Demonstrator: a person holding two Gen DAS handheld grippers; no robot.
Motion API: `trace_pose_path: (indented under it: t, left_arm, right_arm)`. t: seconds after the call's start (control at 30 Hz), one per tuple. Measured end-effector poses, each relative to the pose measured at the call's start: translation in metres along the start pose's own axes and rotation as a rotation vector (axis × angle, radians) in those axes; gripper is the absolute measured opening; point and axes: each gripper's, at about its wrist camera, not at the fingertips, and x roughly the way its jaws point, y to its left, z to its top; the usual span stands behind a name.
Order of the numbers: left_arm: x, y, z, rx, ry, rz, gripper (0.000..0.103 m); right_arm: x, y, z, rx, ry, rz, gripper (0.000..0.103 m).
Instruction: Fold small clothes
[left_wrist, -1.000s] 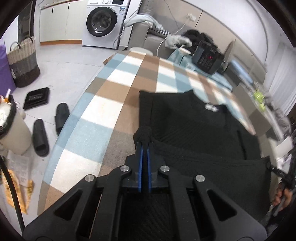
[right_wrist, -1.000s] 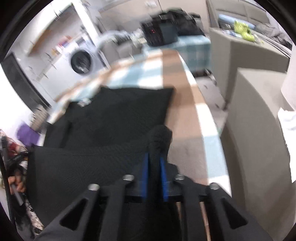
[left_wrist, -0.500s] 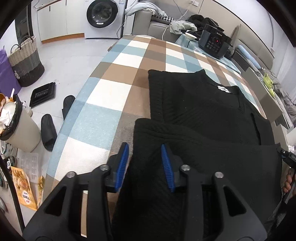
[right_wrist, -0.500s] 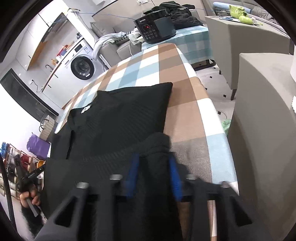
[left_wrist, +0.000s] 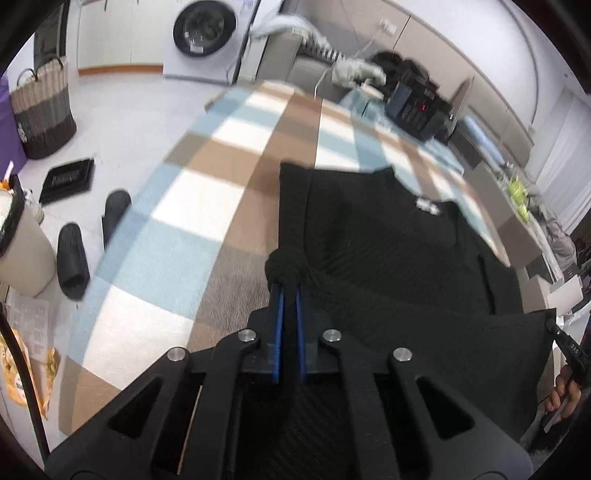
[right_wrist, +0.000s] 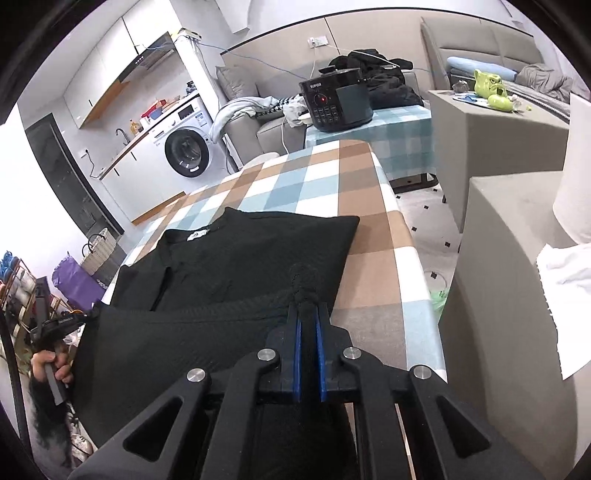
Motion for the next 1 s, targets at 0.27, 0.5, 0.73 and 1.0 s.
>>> trace_pose_path:
  t: [0.27, 0.5, 0.73, 1.0]
  left_arm:
    - [-0.033, 0.002, 0.011, -0.037, -0.095, -0.034, 0.001]
    - [-0.026, -0.003, 0.039, -0.057, -0.127, -0.041, 0.001]
    - [-0.001, -0.019, 0.077, -0.020, -0.168, 0.040, 0.001]
    - [0.052, -0.017, 0.082, 0.011, -0.064, 0.166, 0.011]
  right_arm:
    - [-0.006, 0.007, 0.006, -0.015, -0.052, -0.025, 0.007]
    - [0.018, 0.005, 0.039, 0.038, -0.065, -0.099, 0.006]
    - [0.066, 0.007, 0.078, 0.078, -0.051, -0.141, 0.006]
    - [0.113, 0.003, 0.078, 0.074, 0.072, -0.195, 0.021]
